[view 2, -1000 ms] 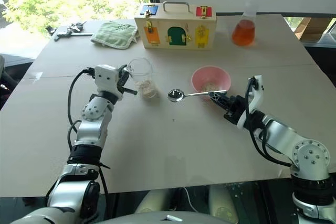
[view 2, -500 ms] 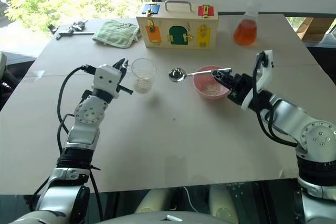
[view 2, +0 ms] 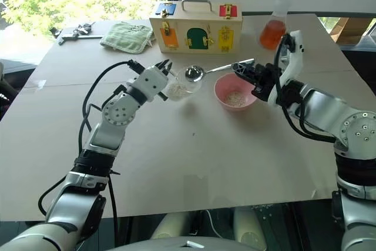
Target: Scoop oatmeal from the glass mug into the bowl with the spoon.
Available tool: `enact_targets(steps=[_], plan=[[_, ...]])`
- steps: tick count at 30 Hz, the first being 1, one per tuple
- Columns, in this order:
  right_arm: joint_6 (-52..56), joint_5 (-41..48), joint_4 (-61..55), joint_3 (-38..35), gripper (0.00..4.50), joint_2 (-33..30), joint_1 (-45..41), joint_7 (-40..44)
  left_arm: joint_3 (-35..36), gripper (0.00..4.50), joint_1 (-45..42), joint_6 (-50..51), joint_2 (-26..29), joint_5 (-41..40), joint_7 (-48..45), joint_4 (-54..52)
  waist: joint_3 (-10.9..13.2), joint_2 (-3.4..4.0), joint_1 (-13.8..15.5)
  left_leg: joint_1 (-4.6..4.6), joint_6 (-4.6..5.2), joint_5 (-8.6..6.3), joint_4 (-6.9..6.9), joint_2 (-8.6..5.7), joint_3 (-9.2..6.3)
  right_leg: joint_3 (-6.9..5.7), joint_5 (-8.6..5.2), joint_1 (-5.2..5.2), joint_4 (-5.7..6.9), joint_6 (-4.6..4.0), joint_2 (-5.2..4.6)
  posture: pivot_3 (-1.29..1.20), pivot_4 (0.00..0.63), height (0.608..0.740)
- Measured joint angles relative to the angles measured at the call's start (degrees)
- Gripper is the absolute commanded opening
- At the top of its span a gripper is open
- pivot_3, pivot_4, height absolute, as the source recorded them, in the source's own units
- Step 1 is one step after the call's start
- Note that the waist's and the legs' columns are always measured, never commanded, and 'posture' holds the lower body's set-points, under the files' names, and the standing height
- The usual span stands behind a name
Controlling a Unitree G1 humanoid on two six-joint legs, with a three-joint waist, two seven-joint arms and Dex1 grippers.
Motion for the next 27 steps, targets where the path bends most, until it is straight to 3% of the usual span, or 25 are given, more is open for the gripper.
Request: enact_targets(steps=[10,18,27], plan=[[4.05,-9.4,1.79,3.78,0.0,-1.5,-4.85,4.27,-1.27,0.05,-1.93,3.82,0.16,-0.92,-5.13,0.69,0.0,0.0,-0.02,-0.39,0.0,0.01,0.14,0.0,-0.04,-0.07,0.0,-0.34,0.03,0.0,0.0,0.0,0.15,0.74],[8.02,-21.89,7.01,8.97,0.0,1.72,-10.03,11.01,-3.68,0.05,-5.17,4.06,-0.21,-0.9,-7.99,2.13,0.0,0.0,-0.02,-0.55,0.0,0.01,0.29,-0.02,-0.18,-0.2,0.0,-0.4,0.03,0.0,-0.02,0.0,0.15,0.74],[9.9,-35.33,7.07,10.93,0.0,5.99,-10.38,18.38,-4.27,0.05,-5.54,4.83,-0.24,-0.83,-10.04,1.23,0.0,0.0,-0.05,-0.56,-0.01,0.01,0.31,-0.04,-0.19,-0.2,0.0,-0.42,0.04,0.0,-0.02,0.0,0.15,0.74]])
